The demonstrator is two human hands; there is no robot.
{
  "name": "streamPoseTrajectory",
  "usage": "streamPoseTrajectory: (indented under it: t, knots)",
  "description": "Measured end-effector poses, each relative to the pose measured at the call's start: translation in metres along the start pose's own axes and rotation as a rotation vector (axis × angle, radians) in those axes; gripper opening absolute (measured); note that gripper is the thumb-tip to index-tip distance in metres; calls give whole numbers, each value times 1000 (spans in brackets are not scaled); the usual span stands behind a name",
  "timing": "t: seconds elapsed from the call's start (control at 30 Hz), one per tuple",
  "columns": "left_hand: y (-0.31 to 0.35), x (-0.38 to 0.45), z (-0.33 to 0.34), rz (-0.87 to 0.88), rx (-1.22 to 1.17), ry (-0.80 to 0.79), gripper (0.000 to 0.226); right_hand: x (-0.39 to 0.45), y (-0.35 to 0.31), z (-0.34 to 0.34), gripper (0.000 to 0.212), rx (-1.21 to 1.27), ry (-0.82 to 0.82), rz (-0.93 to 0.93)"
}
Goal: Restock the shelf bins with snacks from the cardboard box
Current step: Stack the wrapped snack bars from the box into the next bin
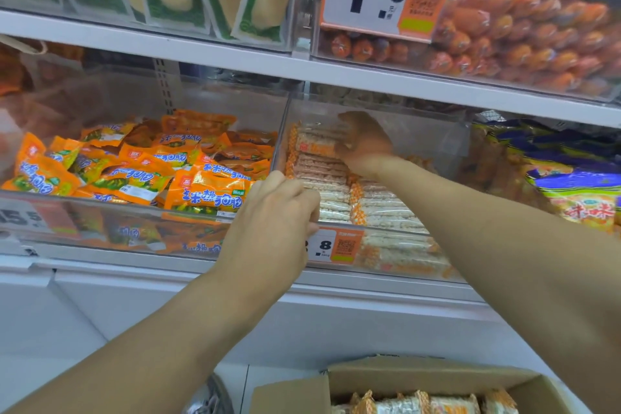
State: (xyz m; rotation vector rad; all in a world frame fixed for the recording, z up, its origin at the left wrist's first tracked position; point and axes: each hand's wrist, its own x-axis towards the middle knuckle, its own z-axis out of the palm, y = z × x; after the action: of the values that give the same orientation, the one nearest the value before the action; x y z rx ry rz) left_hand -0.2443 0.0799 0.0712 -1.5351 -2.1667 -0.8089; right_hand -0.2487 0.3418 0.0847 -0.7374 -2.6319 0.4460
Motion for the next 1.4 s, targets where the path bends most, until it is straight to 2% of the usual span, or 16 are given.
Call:
streamPoseTrajectory:
  t: [0.1,0.2,0.3,0.4,0.47,0.53,0.63,0.73,0.83,0.87,0.93,1.03,1.13,1.27,1.4]
  knots:
    - [3,-1,0,-24,48,-10,30,-24,-4,-23,50,60,98,-42]
    - [8,-1,0,-47,101,-11,21,-66,-6,-56,26,99,175,-115]
    - [22,2,-6,-1,7,20,9,-133,-10,-88,15,179,191,-196]
    - [49,5,-7,88,-222,-130,4,-219,-1,-104,16,347,247,-254]
    - [66,-1,5,82,-280,-278,5,-269,21,-95,21,406,223,-214]
    - [81,-14,28,87,-268,-473,4,-308,54,-71,22,449,138,-94]
    - [112,-56,77,-8,-316,-775,11,-357,108,-23,14,509,-174,165]
    - [144,-120,132,-122,-360,-932,11,-414,159,25,4,480,-450,406]
    - [163,-191,179,-224,-374,-1038,9,-462,186,55,17,373,-681,519]
    - [166,-211,189,-258,-350,-1045,15,-472,191,60,21,343,-735,555]
    - [168,-240,205,-323,-306,-955,30,-485,198,67,27,295,-744,602]
    - [166,-252,221,-497,-270,-759,36,-489,210,76,35,245,-555,676]
    - [159,-252,240,-616,-210,-757,50,-491,223,83,44,188,-422,653]
    - [144,-247,257,-661,-194,-727,51,-486,237,85,59,178,-422,606]
    - [148,-242,258,-531,-57,-827,39,-485,239,99,68,134,-543,562]
